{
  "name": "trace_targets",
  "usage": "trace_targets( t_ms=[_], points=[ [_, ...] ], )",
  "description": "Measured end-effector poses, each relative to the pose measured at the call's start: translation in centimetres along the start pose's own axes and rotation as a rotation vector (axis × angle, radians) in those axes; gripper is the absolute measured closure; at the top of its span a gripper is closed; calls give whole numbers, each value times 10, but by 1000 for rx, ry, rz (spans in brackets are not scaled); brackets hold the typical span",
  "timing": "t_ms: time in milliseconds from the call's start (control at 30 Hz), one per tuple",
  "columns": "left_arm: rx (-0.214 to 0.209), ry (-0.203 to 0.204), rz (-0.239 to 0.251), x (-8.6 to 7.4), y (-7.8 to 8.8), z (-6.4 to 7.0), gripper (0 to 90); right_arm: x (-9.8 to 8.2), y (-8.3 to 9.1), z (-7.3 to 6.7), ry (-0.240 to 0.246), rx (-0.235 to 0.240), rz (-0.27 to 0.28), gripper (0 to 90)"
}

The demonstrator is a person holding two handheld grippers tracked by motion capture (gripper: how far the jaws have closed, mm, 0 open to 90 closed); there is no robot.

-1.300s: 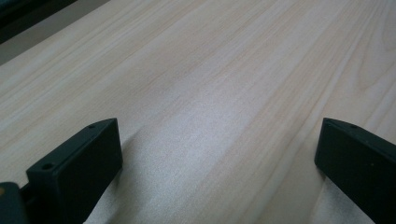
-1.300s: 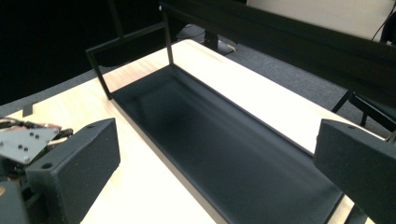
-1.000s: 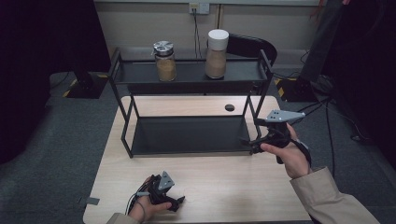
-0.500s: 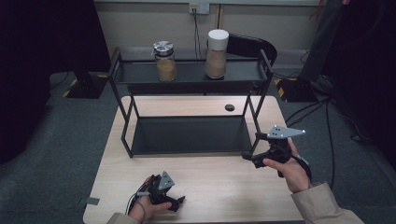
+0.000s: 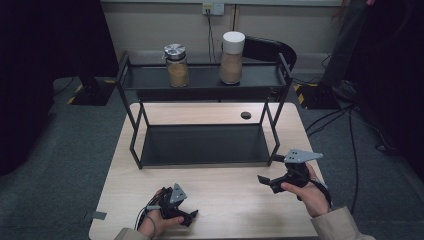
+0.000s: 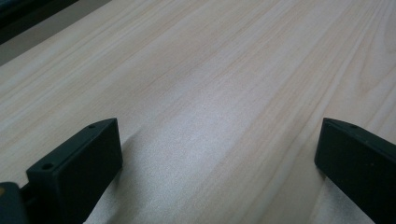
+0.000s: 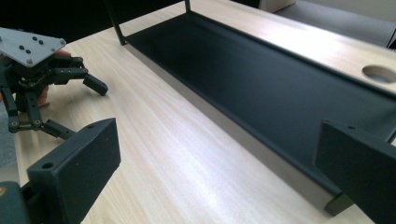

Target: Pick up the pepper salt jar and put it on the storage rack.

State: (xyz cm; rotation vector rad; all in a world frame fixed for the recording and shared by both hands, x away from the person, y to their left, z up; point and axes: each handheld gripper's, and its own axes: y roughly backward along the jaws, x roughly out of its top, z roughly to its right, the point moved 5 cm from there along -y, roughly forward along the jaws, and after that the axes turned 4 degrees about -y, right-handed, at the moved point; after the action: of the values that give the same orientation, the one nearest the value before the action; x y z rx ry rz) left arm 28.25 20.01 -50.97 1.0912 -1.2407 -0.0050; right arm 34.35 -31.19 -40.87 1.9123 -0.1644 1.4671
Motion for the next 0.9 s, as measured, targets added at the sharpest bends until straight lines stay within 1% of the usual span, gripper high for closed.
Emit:
trace_targets(
  t_ms=[133,200,367,467,533,900],
  points=[
    [0,0,0,0,0,0,0,-11,-2,3,-12,-12,-8,0],
    [0,0,0,0,0,0,0,-16,-3,4,-20,-25,-13,0],
    [1,0,0,0,0,0,0,-27,-5,7,-10,-29,-30,0],
    [1,1,1,0,0,0,0,-34,-6,9,-19,-29,-28,0],
    [2,2,0,0,0,0,0,-39,-6,10,-14,-29,-29,0],
    [2,2,0,0,0,0,0,-57,-7,13,-13,-28,-48,0]
  ],
)
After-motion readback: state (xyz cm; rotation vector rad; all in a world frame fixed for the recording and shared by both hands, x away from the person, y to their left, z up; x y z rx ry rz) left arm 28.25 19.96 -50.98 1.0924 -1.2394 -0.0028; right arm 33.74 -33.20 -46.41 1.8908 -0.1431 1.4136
